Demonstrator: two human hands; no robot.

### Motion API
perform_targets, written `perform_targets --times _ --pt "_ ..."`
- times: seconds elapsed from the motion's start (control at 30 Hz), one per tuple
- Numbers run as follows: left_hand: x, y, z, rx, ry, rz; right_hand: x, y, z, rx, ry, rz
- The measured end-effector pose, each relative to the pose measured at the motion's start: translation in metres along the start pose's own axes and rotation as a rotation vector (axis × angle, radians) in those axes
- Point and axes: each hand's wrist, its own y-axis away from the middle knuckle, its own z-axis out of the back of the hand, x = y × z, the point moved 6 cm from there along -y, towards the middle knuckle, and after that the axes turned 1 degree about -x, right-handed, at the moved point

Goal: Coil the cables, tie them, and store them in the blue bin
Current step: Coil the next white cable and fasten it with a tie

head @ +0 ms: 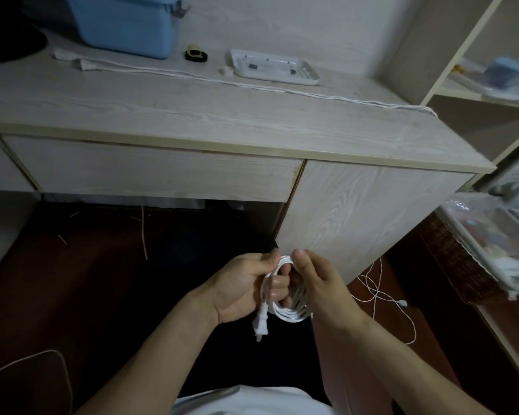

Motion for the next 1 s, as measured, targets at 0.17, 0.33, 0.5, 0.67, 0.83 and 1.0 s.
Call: perform_targets --times 0.17,0.33,0.5,0.67,0.83,1.0 --pt "0.002 0.002 0.003 -0.031 -0.010 0.019 -0.002 0.001 0.001 -0.033 0.002 -0.002" --pt "0.004 -0.002 0.007 -0.213 0.040 -0.039 0.010 0.001 -0.004 -0.067 0.275 0.151" --pt "0.001 -0.005 0.007 -0.278 0.216 -0.163 0.021 0.007 -0.002 -0.132 0.409 0.271" --pt "-0.021 0.000 0.029 -0.315 0.455 -0.264 0.017 0.000 0.012 -0.078 0.492 0.189" --pt "-0.036 0.011 0.072 -0.430 0.567 -0.333 0.020 -0.010 0.043 -0.139 0.471 0.078" --pt "-0.022 0.007 0.088 -0.574 0.764 -0.385 0.009 -0.010 0.065 -0.242 0.460 0.034"
